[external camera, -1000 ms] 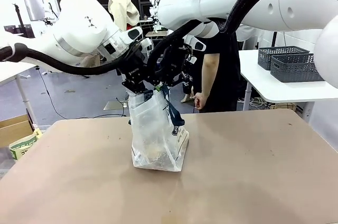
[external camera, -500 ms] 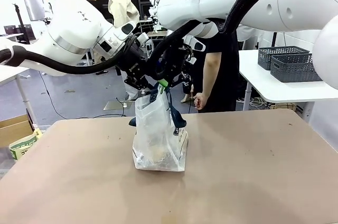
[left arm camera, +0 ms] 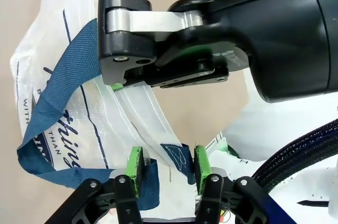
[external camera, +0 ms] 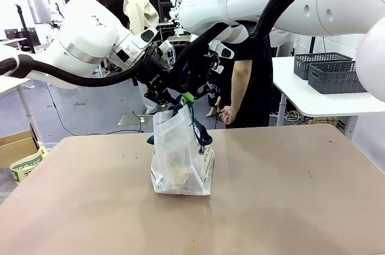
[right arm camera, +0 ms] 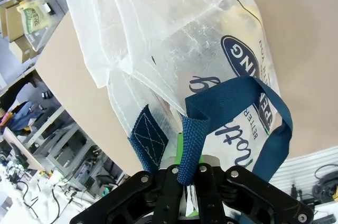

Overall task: Transfer purchased items from the store into the shopping bag.
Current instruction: Move the Reusable shopping bag to the right side of the table.

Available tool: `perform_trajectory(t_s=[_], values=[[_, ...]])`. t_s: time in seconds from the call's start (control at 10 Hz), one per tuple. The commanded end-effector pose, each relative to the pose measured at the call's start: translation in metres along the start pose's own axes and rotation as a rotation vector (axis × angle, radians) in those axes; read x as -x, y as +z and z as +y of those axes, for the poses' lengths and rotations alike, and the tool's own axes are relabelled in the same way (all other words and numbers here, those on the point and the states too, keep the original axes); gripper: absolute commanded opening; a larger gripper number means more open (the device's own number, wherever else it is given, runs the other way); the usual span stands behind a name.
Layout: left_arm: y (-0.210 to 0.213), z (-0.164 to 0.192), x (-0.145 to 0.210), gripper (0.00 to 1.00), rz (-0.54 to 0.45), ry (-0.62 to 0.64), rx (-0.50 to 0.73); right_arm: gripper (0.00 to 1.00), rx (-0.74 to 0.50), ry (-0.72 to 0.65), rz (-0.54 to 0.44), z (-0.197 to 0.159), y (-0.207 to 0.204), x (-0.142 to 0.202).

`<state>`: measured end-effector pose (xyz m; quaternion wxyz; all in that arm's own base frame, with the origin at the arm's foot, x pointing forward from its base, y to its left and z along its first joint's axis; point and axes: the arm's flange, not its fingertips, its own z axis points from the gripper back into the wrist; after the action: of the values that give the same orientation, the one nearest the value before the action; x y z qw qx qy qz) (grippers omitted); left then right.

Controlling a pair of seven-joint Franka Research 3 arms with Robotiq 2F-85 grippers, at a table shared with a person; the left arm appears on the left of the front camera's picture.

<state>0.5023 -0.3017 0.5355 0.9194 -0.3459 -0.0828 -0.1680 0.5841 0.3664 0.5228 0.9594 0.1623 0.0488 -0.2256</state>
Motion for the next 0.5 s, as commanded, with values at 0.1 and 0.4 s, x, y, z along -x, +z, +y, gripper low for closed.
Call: perform_trajectory(t_s=[0.1, 0.4], values=[[-0.0082, -0.0043, 0.0014, 0.51, 0.047, -0.044, -0.043, 0.00, -0.001, -0.030, 0.011, 0.0056, -0.0008, -0.0005], [-0.0060, -0.0019, 0.0044, 0.37, 0.071, -0.039, -0.109, 0.00, -0.003, -0.032, 0.010, 0.0049, -0.0002, -0.0008]])
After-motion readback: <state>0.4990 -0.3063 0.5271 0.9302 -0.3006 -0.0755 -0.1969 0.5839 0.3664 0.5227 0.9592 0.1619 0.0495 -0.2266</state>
